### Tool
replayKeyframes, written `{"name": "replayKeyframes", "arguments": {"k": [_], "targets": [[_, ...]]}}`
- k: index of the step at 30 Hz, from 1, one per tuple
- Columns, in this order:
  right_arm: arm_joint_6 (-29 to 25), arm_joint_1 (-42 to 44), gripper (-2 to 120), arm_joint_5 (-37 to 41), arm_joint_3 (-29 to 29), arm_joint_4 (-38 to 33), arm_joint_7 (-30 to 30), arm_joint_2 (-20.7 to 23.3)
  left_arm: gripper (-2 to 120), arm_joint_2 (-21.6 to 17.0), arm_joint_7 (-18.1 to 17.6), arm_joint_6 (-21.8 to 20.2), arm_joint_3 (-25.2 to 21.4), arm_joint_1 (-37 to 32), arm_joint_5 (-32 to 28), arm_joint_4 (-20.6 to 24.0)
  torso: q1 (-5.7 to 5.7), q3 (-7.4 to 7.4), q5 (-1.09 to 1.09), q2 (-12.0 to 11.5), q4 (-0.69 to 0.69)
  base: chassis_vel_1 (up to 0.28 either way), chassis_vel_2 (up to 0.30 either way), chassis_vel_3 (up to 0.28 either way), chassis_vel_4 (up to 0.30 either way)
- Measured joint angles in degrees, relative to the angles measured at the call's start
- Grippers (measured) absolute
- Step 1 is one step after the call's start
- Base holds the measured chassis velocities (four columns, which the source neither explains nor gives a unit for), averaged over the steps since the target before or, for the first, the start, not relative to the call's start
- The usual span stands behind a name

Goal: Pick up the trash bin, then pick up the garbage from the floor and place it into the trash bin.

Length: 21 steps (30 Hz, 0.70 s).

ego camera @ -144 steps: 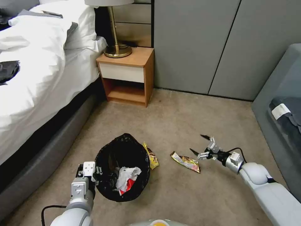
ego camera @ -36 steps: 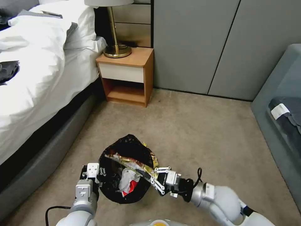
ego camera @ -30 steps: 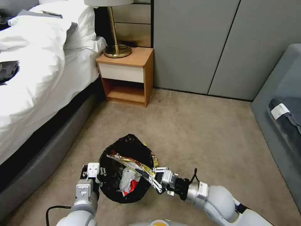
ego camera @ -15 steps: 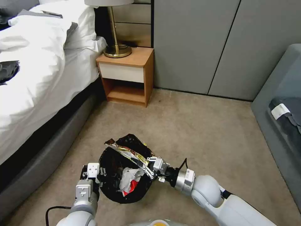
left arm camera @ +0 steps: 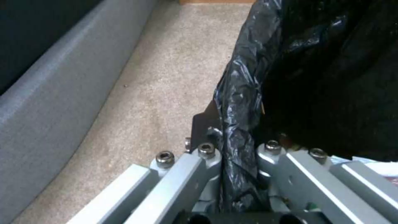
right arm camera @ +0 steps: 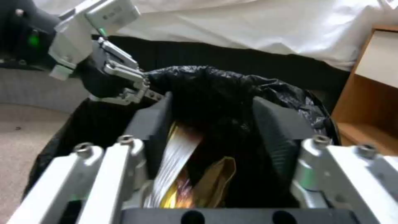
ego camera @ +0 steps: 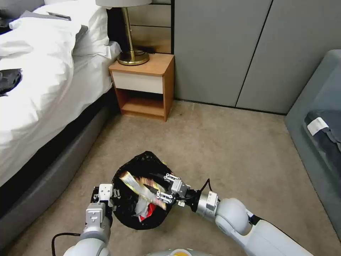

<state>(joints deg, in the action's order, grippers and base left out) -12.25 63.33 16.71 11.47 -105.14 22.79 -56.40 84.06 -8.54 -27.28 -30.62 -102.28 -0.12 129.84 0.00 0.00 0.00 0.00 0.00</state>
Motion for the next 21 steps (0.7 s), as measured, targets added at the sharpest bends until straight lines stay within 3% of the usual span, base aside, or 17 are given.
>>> {"name": "replayKeyframes", "arguments": {"k": [5,7,9,11,21], "targets": [[0.0,0.3,67,-0.1,-0.1,-0.6,0.0,0.3,2,-0.1,0.0,-0.1,0.0,0.2,-0.1,-0.2,0.00,0.00,0.00,0.0,0.00,0.000,0.000,0.000,0.000],[0.0,0.7,84,-0.2,-0.2,-1.3,0.0,0.8,2,-0.1,0.0,-0.2,0.0,0.3,-0.1,-0.3,0.00,0.00,0.00,0.0,0.00,0.000,0.000,0.000,0.000],[0.0,0.8,85,-0.3,-0.2,-1.5,0.0,0.9,2,-0.1,0.0,-0.2,0.0,0.4,-0.1,-0.3,0.00,0.00,0.00,0.0,0.00,0.000,0.000,0.000,0.000],[0.0,0.9,96,-0.4,-0.5,-2.1,0.1,1.2,2,-0.2,0.0,-0.3,-0.1,0.4,-0.2,-0.3,0.00,0.00,0.00,0.0,0.00,0.000,0.000,0.000,0.000],[0.0,0.6,113,0.5,-5.4,-7.6,0.2,1.2,2,-0.3,0.0,-0.5,-0.2,0.9,-0.3,-0.7,0.00,0.00,0.00,0.0,0.00,0.000,0.000,0.000,0.000]]}}
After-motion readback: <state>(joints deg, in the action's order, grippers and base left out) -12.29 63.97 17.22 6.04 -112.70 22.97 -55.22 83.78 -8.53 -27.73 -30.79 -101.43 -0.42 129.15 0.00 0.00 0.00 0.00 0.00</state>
